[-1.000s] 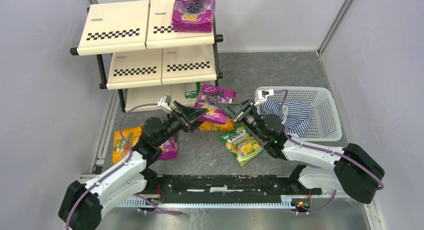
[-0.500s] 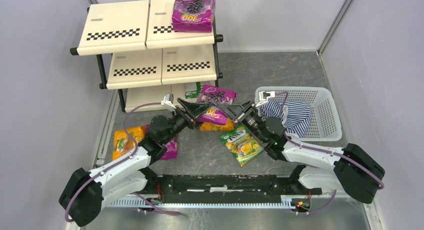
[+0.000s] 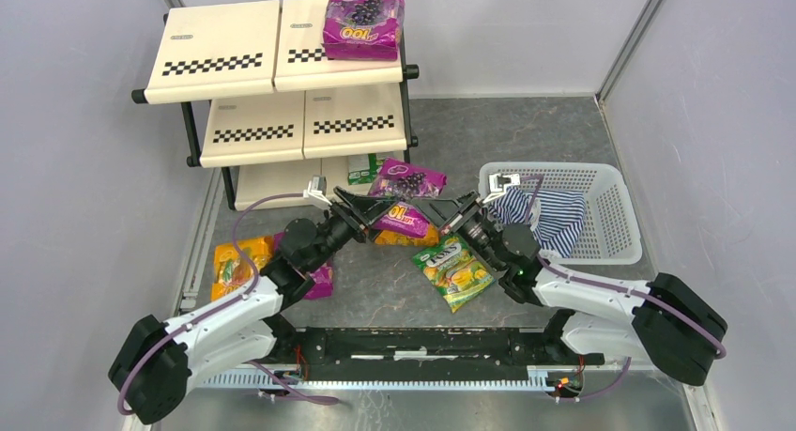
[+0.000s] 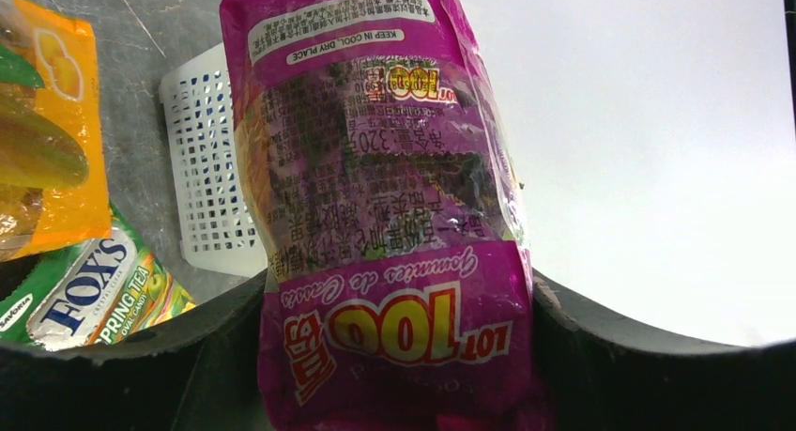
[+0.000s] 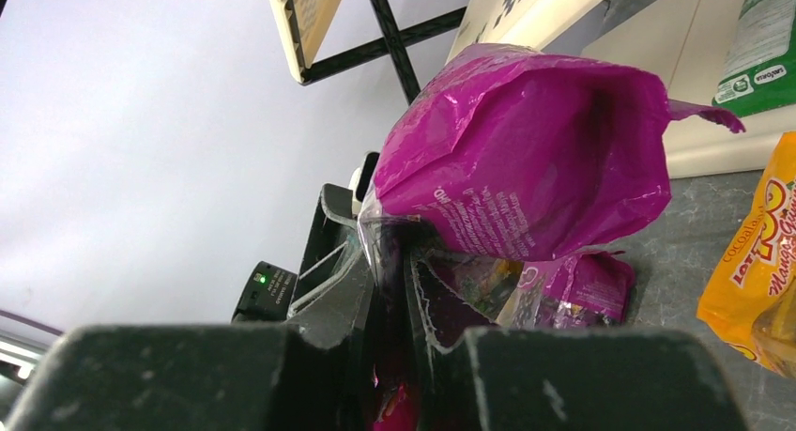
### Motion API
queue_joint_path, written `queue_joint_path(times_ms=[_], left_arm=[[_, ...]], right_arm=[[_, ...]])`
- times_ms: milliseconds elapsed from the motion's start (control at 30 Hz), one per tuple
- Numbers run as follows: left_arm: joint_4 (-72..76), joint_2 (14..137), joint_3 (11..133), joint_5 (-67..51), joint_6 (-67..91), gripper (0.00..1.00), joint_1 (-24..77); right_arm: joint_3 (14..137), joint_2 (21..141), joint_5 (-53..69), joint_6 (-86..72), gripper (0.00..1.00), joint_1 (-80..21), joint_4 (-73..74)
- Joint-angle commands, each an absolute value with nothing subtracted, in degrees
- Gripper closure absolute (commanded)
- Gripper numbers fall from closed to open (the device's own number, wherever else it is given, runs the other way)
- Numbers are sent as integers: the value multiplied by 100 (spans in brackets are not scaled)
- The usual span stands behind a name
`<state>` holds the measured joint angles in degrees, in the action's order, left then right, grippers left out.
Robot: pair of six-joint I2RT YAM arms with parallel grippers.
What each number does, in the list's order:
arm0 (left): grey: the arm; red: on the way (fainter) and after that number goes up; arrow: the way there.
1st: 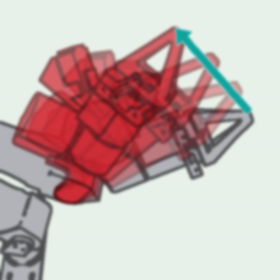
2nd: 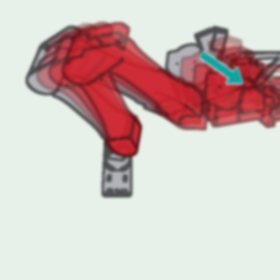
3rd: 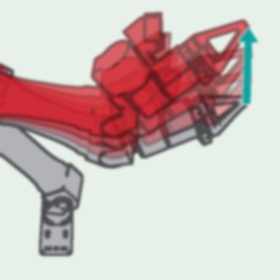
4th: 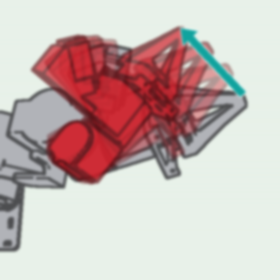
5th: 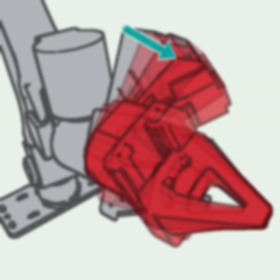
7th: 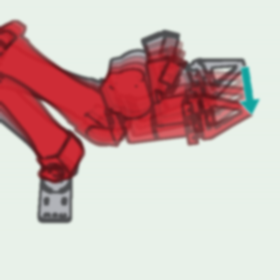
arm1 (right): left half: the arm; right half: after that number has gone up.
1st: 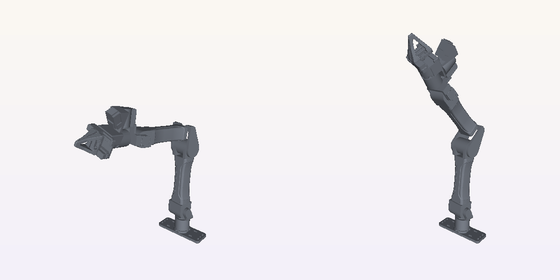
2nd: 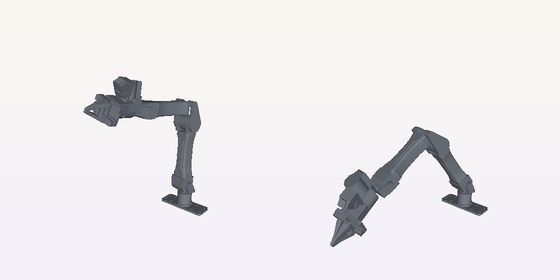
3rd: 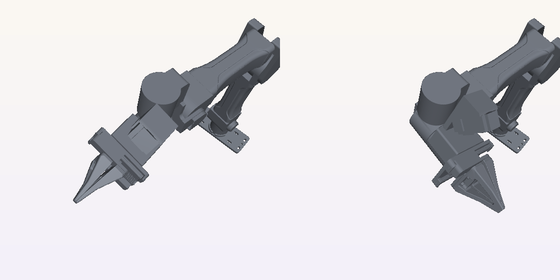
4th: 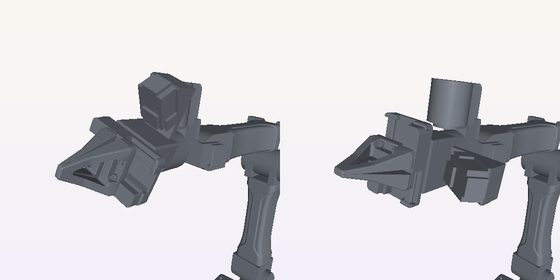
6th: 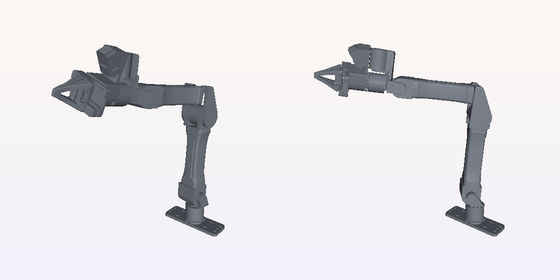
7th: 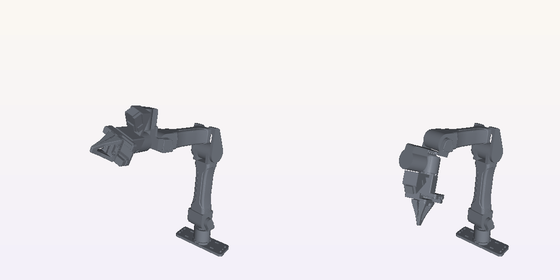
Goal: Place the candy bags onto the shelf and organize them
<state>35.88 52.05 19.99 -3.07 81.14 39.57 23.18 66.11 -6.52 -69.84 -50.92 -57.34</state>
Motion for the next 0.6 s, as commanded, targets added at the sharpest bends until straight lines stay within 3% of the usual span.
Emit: queue_joint_path(times_ms=[0, 200, 367, 567], left_arm=[[4029, 4936, 2250, -29, 8174, 33, 3930], [3885, 4682, 2271, -123, 8110, 39, 3943], [3655, 4416, 2306, -121, 8011, 51, 3943], [3493, 4255, 2386, -201, 7919, 53, 3935]], right_arm=[[2278, 6285, -509, -7128, 87, -5146, -6419], [2257, 6299, -302, -7148, 77, -5143, -6276], [2268, 6303, -157, -7091, 67, -5144, -6192], [2259, 6173, -55, -6843, 47, -5142, -5959]])
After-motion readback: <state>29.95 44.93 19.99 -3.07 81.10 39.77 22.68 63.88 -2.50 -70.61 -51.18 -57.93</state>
